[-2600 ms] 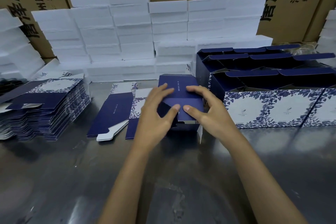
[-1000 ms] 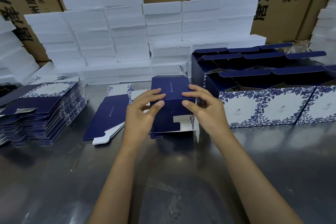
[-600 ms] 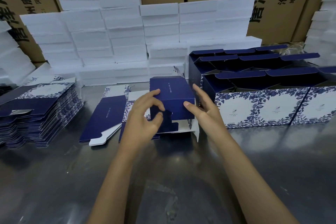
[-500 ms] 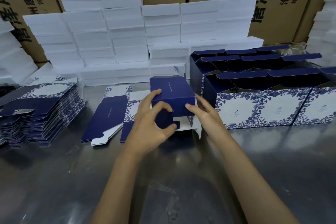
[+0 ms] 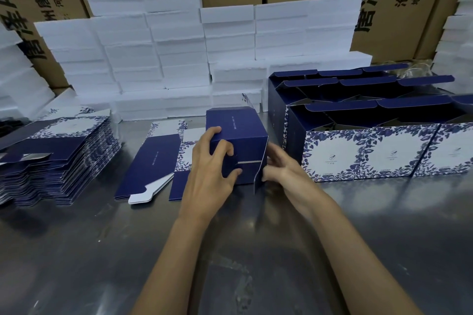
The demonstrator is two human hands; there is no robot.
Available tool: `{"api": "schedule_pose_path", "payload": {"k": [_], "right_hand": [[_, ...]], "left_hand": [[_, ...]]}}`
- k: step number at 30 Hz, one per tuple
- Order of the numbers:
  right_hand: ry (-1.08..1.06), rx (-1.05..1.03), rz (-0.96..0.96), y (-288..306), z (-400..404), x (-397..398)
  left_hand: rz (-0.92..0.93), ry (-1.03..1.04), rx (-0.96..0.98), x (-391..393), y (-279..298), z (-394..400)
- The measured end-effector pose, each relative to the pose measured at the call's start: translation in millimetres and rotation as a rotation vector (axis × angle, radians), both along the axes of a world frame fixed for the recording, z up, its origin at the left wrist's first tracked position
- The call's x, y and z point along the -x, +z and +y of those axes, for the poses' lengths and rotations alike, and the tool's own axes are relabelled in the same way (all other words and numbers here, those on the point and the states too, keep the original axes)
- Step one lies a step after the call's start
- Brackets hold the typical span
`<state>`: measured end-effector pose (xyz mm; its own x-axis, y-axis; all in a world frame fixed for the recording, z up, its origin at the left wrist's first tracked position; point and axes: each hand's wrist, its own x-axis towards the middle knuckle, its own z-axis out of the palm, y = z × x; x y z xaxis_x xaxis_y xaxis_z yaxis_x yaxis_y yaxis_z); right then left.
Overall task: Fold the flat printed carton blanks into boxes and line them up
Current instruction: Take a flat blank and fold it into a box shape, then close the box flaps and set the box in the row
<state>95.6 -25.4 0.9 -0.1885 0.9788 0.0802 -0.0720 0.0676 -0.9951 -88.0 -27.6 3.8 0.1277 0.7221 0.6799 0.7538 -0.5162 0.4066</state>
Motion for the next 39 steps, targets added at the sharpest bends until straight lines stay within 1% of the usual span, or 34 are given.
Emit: {"api": "schedule_pose_path", "payload": {"k": [2, 4, 6, 7, 10, 12, 15, 20, 25, 29, 31, 32, 33, 35, 37, 39], "right_hand": [[0.013, -0.003, -0.037, -4, 2, 0], [-0.046, 0.005, -0.039, -7, 5, 0], [-0.145, -0.006, -0.059, -10, 7, 2], [-0.191, -0.021, -0.079, -11, 7, 4], [-0.29, -0.085, -0.15, -13, 8, 12], [-0.345, -0.113, -0.19, -13, 8, 17], [-0.423, -0.16, -0.257, -14, 8, 22], [-0.543, -0.211, -0.281, -14, 5, 28], [-0.6, -0.228, -0.339, -14, 4, 31], [-0.6, -0.24, -0.341, -14, 4, 31], [-0.562, -0.217, -0.301, -12, 3, 29], [-0.524, -0.192, -0.244, -11, 3, 28], [-0.479, -0.159, -0.159, -8, 1, 28], [-0.407, -0.099, 0.019, 0, -3, 26], [-0.368, -0.052, 0.135, 7, -5, 26], [-0.331, -0.003, 0.2, 9, -5, 26]], "left_hand": [[-0.051, -0.015, -0.013, -3, -2, 1], [-0.215, -0.051, 0.011, -3, -3, 3], [-0.37, -0.088, 0.111, -1, -4, 4], [-0.41, -0.093, 0.187, 1, -5, 5], [-0.413, -0.1, 0.387, 6, -10, 8], [-0.433, -0.121, 0.442, 8, -13, 9], [-0.429, -0.108, 0.488, 7, -11, 10], [-0.485, -0.095, 0.534, 5, -6, 7], [-0.552, -0.131, 0.571, 3, -2, 3], [-0.562, -0.134, 0.585, 2, -1, 4], [-0.597, -0.133, 0.584, 2, 1, 3], [-0.637, -0.131, 0.572, 1, 2, 2], [-0.699, -0.13, 0.553, 1, 5, 1], [-0.88, -0.135, 0.515, 2, 10, -1], [-1.057, -0.155, 0.485, 6, 16, -3], [-1.121, -0.149, 0.46, 9, 20, -3]]}}
